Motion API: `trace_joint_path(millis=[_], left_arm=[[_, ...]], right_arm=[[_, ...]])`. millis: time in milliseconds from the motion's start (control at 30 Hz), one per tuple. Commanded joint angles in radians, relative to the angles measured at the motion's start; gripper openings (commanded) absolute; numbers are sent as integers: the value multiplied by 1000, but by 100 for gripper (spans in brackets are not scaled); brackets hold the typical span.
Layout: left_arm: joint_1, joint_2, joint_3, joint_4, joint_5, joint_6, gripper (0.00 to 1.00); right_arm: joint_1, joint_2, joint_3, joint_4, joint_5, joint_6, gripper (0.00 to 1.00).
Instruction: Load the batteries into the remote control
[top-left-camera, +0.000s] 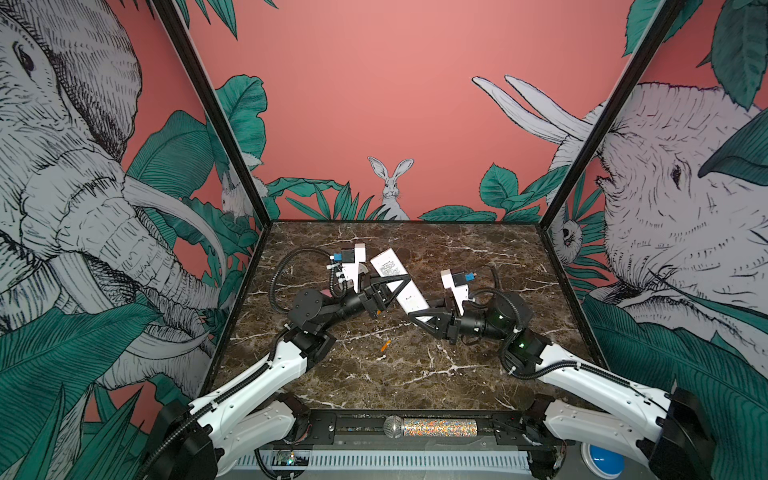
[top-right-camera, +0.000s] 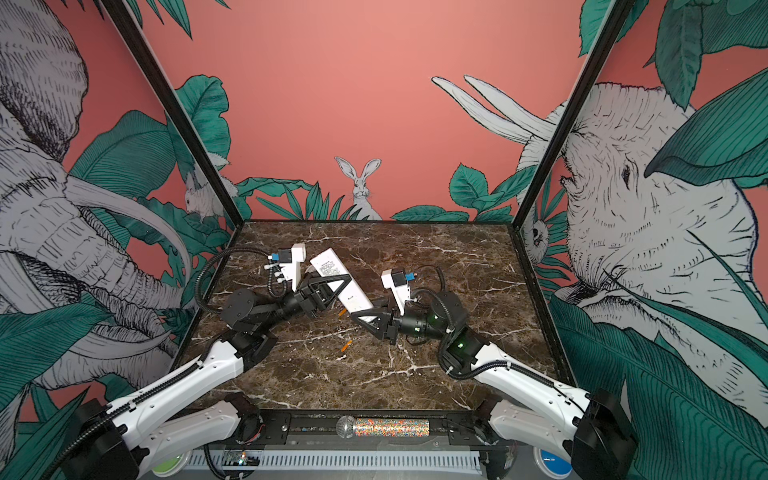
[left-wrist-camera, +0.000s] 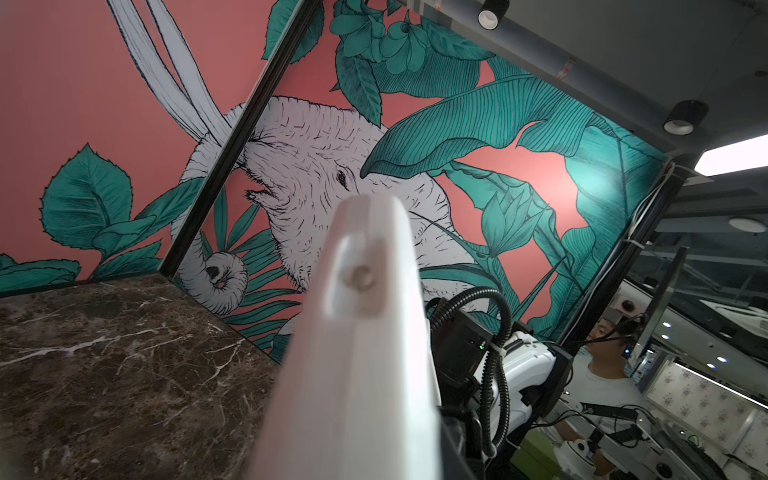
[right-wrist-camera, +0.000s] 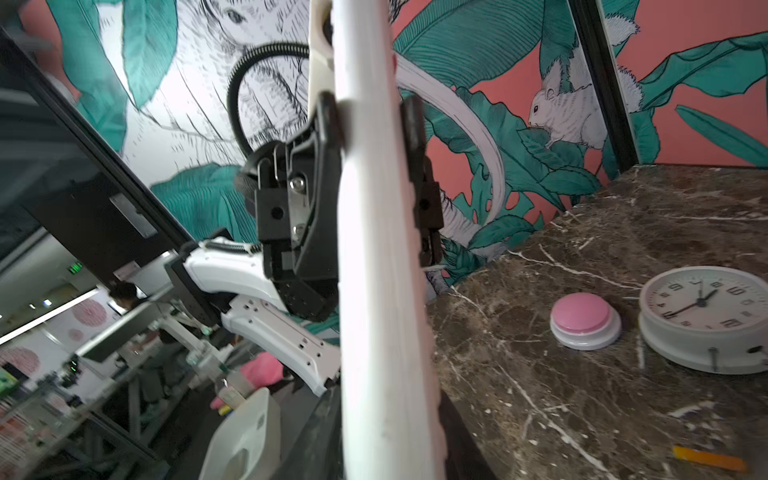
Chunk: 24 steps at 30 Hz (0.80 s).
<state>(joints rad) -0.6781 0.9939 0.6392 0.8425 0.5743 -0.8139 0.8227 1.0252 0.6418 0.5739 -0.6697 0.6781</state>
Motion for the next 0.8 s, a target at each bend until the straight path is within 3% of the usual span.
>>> trace_joint_path(millis=[0,167,267,567,767], left_arm=[[2,-30,13,-78,-19,66,3],[3,-30,29,-175,-49,96,0],[3,-31,25,-190,-67,97,0],[3,-32,44,-325,-124,139,0],[2,-32,46,-416,-149,168,0]], right_arm=[[-2,-27,5,-10,29,-44,54],[-1,-59,-5,-115,78,-119,79],[-2,-73,0,-196,111,-168,86],[-2,-124,34,-444,203,-304,99],[-2,-178,71,-614,288,-415,99]])
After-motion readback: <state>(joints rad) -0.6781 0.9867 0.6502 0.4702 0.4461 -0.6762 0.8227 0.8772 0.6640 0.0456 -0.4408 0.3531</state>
